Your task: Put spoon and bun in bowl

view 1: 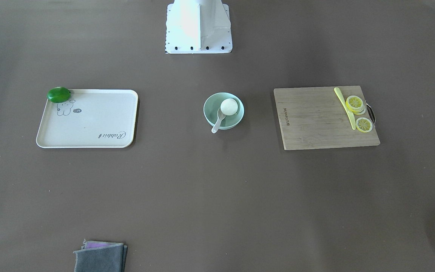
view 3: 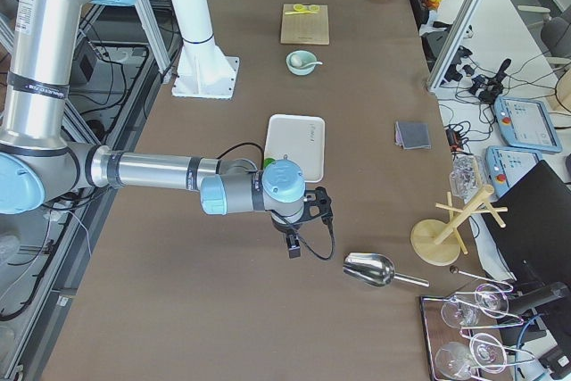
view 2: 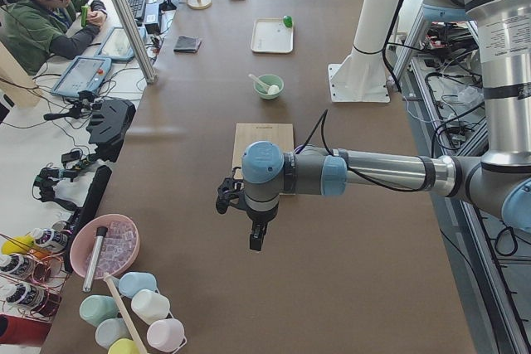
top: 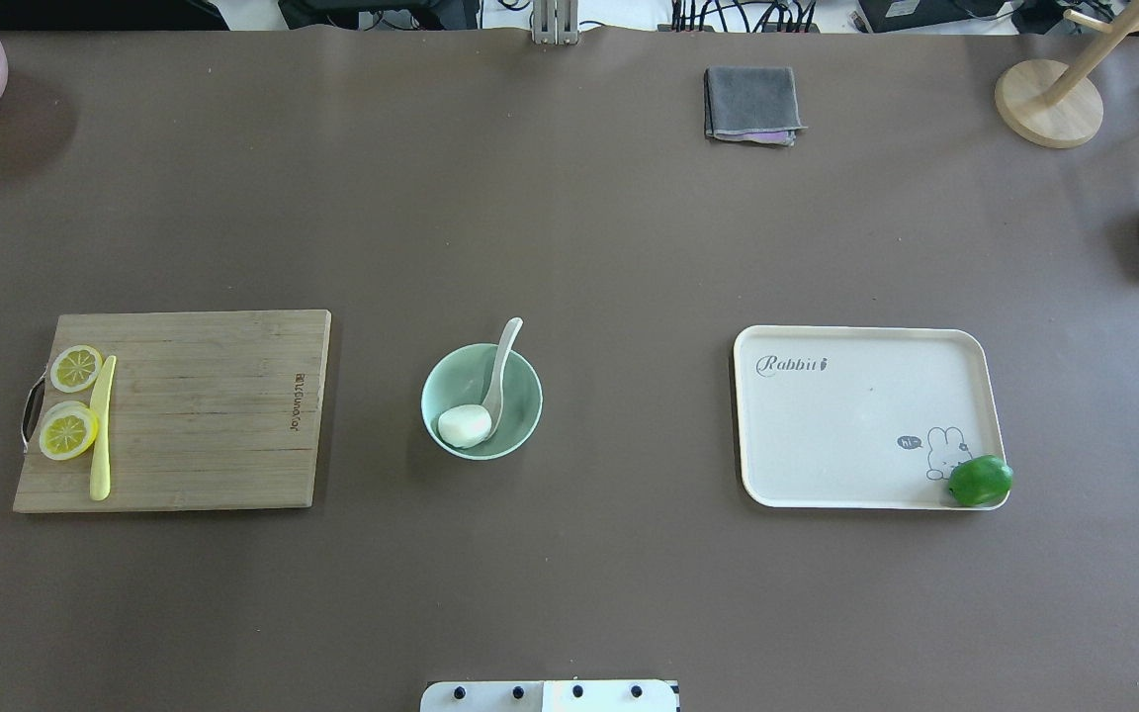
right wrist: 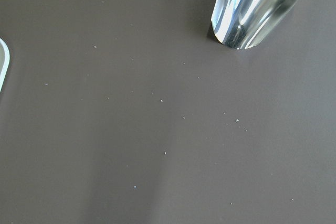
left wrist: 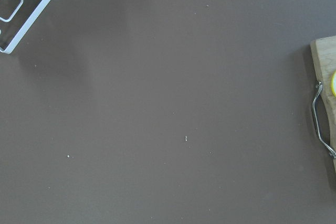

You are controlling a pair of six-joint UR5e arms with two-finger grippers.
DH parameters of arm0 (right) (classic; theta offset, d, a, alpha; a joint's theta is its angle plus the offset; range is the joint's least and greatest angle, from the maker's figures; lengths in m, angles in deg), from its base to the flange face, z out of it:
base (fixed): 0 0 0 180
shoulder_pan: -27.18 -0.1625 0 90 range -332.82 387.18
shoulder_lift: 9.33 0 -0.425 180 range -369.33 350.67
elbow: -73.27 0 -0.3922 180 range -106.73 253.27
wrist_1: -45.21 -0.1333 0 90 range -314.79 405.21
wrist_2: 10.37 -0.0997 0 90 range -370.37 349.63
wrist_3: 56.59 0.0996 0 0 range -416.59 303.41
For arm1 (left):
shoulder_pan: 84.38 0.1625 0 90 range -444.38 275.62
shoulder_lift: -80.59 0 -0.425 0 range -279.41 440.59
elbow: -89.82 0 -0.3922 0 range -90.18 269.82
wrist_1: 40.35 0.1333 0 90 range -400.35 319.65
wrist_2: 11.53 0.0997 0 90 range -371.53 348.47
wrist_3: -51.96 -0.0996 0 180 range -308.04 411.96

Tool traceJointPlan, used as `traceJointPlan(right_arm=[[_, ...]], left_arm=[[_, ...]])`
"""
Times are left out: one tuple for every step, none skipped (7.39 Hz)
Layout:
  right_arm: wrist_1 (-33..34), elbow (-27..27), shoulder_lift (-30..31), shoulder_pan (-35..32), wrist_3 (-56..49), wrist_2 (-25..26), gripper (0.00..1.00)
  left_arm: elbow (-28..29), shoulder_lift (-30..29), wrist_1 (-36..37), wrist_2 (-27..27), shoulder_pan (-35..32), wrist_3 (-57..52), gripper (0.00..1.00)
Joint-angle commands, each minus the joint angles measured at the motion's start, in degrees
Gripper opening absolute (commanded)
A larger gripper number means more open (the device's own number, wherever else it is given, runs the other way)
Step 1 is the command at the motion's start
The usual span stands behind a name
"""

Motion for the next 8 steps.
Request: traceJointPlan(right_arm=[[0.1, -0.2, 0.0, 0.0, 0.0, 0.5, 1.0], [0.2, 0.0, -0.1, 0.0, 0.1, 0.7, 1.0], [2.0, 0.7, -0.2, 0.3, 0.1, 2.9, 1.0], [7.0, 3.4, -0.5, 1.3, 0.0, 4.9, 1.0], [12.5, 7.0, -0.6, 1.4, 0.0, 6.9, 1.0], [16.2, 9.8, -0.4, 1.4, 0.0, 7.0, 1.0], [16.0, 10.0, -0.2, 1.6, 0.0, 5.9, 1.0], [16.0, 9.8, -0.2, 1.7, 0.0, 5.9, 1.0]], left_arm=[[0.2, -0.1, 0.0, 0.1, 0.1, 0.0, 0.98], [0.3, -0.1, 0.0, 0.0, 0.2, 0.0, 0.98], [0.2, -0.1, 0.0, 0.0, 0.1, 0.0, 0.98], [0.2, -0.1, 0.0, 0.1, 0.1, 0.0, 0.98], [0.2, -0.1, 0.0, 0.0, 0.2, 0.0, 0.98], [0.5, -0.1, 0.0, 0.0, 0.3, 0.0, 0.98], [0.5, 0.0, 0.0, 0.1, 0.3, 0.0, 0.98], [0.5, 0.0, 0.0, 0.0, 0.3, 0.0, 0.98]])
